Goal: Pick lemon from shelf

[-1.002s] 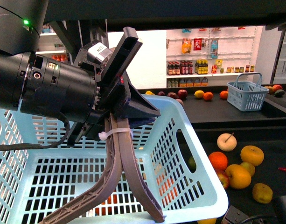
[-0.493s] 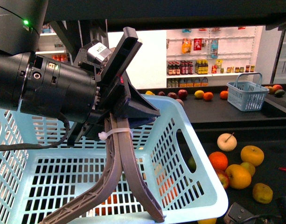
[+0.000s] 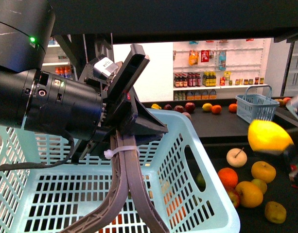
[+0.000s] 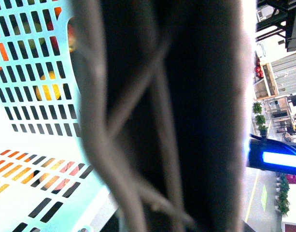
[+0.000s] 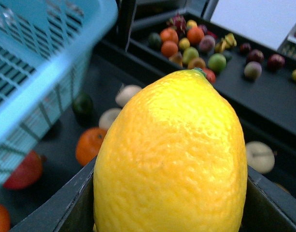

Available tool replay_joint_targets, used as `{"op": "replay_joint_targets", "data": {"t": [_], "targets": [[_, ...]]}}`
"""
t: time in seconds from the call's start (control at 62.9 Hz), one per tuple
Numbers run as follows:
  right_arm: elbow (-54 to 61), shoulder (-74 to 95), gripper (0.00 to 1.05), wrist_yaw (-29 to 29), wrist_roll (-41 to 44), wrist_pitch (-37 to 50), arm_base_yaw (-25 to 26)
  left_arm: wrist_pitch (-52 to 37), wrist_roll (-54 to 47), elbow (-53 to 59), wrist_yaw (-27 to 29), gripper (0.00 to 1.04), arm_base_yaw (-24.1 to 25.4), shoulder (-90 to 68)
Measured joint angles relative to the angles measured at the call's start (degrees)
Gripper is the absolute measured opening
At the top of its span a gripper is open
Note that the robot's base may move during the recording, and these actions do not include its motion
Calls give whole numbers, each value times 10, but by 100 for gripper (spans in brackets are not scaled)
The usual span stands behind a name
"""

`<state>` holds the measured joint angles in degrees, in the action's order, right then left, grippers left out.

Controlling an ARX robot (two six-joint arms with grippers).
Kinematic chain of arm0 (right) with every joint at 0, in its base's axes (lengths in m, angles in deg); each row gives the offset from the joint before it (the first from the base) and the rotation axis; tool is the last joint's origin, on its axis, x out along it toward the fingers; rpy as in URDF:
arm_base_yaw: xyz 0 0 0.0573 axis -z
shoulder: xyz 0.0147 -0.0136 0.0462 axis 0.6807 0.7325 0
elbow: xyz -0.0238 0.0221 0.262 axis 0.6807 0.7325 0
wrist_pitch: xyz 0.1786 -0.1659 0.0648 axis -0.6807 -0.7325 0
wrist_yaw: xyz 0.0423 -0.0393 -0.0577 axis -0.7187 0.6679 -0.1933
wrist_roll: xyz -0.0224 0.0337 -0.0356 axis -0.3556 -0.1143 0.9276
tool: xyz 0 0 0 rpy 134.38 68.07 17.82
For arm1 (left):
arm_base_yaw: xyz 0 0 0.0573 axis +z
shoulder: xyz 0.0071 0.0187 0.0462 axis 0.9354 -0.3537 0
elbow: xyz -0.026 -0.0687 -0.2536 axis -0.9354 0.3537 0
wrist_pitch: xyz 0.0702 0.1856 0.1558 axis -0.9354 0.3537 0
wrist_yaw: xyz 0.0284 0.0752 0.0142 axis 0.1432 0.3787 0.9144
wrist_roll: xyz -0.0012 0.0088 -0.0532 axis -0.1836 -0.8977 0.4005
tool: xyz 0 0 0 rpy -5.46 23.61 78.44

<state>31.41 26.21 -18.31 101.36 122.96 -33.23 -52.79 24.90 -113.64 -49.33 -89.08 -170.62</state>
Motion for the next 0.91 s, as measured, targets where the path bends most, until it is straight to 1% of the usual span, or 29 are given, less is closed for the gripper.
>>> {"op": "replay_joint_targets", "data": {"t": [0.175,0.413,0.668,0.747,0.827,0.906], "targets": [[-11,-57,71,3,-47,-17,-62,0,0,0,1,11,0,0],[-15,-51,71,32,-71,-37,-145,0,0,0,0,11,0,0],[-15,-22,71,52,-78,-40,-200,0,0,0,1,11,0,0],[-15,-12,71,74,-78,-53,-213,0,0,0,1,11,0,0],[-15,-4,88,92,-83,-62,-222,0,0,0,1,11,0,0],[-17,-3,98,99,-91,-51,-223,0,0,0,1,11,0,0]]}}
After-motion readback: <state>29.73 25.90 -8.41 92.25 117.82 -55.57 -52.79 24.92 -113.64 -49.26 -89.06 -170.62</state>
